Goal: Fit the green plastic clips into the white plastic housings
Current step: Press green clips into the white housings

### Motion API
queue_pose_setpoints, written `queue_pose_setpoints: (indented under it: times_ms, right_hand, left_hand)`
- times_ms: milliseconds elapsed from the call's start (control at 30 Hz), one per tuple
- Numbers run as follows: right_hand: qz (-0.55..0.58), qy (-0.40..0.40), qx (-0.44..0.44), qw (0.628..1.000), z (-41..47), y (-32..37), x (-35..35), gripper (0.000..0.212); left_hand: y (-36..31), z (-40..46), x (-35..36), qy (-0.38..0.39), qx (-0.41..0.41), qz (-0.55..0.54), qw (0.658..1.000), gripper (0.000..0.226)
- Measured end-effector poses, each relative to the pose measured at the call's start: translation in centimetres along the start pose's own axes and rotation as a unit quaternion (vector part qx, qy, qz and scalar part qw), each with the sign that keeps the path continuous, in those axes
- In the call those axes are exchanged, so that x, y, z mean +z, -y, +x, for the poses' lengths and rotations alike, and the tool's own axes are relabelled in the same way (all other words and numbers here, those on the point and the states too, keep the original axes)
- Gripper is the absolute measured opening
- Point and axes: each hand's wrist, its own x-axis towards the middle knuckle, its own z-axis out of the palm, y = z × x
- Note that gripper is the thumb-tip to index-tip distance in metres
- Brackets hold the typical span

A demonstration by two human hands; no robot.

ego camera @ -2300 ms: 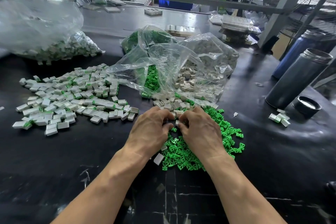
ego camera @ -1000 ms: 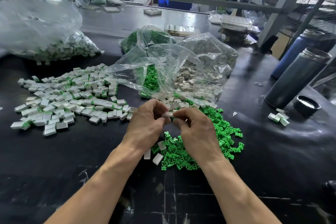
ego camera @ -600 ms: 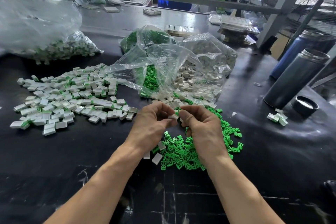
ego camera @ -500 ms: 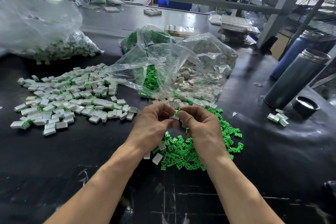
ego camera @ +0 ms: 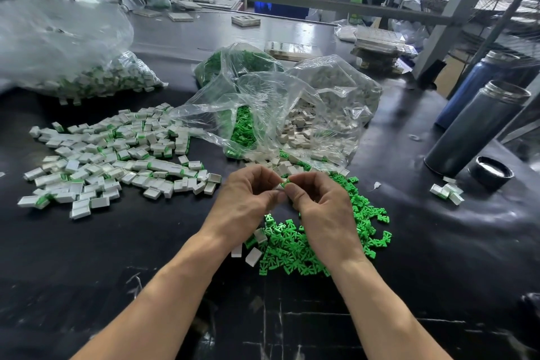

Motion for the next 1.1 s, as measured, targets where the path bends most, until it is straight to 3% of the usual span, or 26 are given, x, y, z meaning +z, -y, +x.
queue_pose_setpoints:
  times_ms: [233, 500, 1100]
  right_hand:
    - [-0.114, 0.020, -0.064, 0.991, -0.06, -0.19, -0.46, 0.005]
    - [-0.081, 0.015, -0.043, 0.996, 0.10, -0.27, -0.68, 0.003]
    - [-0.084, 0.007, -0.042, 0.996, -0.07, -0.17, -0.53, 0.010]
  left_hand:
    - [0.38, 0.12, -0.29, -0.020, 0.010, 0.013, 1.000, 0.009]
    - [0.29, 0.15, -0.17, -0.022, -0.011, -0.055, 0.998, 0.013]
    - [0.81, 0.35, -0.02, -0.016, -0.014, -0.044, 0.999, 0.001]
